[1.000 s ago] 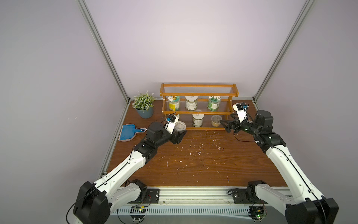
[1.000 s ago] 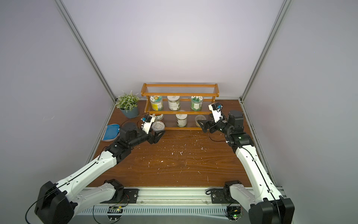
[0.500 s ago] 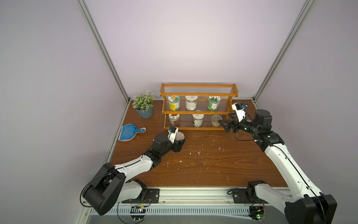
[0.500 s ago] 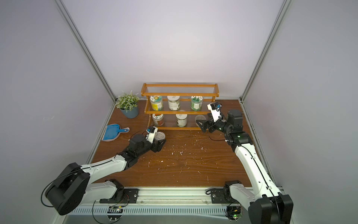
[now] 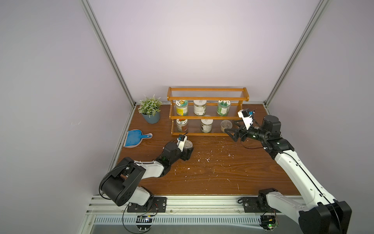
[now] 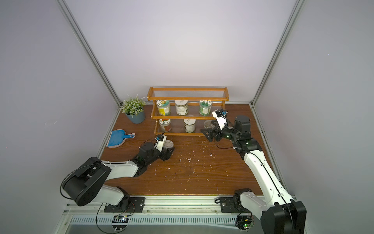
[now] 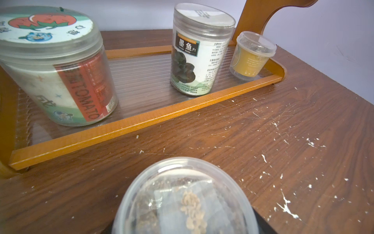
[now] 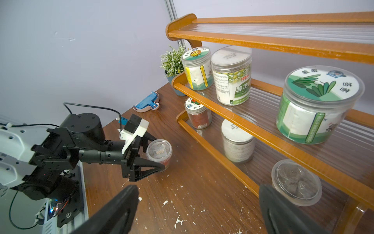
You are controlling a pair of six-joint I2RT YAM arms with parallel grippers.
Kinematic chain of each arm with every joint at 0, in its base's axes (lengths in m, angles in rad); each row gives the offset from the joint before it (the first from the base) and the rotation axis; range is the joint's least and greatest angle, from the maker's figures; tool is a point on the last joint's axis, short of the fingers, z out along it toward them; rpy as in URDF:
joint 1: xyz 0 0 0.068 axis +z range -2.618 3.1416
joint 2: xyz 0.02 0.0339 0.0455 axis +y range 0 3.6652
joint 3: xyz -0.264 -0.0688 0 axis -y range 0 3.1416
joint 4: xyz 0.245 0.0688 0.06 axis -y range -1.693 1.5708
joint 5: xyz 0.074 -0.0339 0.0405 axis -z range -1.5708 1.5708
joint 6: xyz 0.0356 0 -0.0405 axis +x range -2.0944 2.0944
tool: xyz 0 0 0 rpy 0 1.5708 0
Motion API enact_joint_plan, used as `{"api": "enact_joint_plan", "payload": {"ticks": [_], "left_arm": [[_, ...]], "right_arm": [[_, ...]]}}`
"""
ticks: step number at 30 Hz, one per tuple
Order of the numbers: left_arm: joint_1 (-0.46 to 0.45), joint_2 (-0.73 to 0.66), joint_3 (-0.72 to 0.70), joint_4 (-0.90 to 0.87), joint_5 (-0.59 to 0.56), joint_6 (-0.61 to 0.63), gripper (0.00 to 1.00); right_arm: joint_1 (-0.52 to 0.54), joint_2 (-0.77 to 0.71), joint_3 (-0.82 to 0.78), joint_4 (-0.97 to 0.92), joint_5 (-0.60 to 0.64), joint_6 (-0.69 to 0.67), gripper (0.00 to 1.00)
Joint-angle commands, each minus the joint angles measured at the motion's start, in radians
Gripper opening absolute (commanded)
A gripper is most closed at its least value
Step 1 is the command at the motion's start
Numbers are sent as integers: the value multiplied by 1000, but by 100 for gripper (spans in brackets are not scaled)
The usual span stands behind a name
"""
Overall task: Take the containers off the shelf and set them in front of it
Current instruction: Place the container at the center of the board.
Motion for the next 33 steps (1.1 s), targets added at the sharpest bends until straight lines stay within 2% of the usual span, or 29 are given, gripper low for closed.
{"api": "enact_joint_plan", "payload": {"ticks": [1, 10, 15, 24, 33], "left_arm": [[-9, 23, 6, 67, -23, 14, 76], [-7, 88, 13, 91, -3, 3, 82], [-7, 70, 15, 60, -5, 10, 86], [-7, -28, 46, -111, -48, 17, 99], [-17, -254, 113, -388, -72, -49, 100]], "right_arm": [[6, -4, -2, 33, -26, -4, 100], [8, -5, -15, 32, -26, -1, 100], [10, -8, -25, 36, -23, 3, 100], [11, -8, -23, 22, -15, 5, 100], [52, -1, 16, -59, -29, -30, 99]]}}
